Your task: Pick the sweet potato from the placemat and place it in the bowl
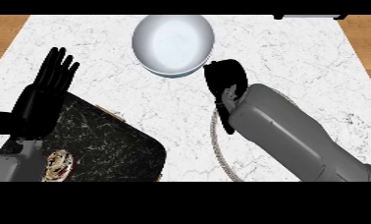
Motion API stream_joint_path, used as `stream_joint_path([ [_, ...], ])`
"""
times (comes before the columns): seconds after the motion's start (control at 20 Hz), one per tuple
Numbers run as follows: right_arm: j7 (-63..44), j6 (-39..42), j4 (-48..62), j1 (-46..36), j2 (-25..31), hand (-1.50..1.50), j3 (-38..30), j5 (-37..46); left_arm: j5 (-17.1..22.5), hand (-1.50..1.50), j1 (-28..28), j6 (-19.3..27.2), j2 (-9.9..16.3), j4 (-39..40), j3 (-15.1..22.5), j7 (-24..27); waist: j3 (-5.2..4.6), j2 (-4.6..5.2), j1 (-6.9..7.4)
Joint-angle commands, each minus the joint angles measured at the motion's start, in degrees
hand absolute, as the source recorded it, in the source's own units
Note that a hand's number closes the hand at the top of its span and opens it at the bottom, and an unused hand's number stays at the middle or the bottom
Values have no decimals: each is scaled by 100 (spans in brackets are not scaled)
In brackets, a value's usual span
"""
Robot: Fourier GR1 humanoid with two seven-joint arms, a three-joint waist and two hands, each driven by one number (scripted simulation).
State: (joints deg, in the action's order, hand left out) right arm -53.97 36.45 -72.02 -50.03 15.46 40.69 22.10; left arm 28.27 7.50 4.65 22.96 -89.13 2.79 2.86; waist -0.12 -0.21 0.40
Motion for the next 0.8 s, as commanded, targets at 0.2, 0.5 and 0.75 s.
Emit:
stream_joint_path([
  [0.2,-1293,459,-665,608,-358,-150,-101,79,-101,0,-90,-107,-224,110,-51,131,7,-1,-91],
  [0.5,-1270,529,-1517,1190,65,-150,56,523,-136,0,-103,-195,-97,107,-230,9,8,-12,-114],
  [0.75,-190,-38,-1472,1689,221,-150,77,1501,-120,0,-276,-498,-116,38,-378,-25,11,17,-37],
])
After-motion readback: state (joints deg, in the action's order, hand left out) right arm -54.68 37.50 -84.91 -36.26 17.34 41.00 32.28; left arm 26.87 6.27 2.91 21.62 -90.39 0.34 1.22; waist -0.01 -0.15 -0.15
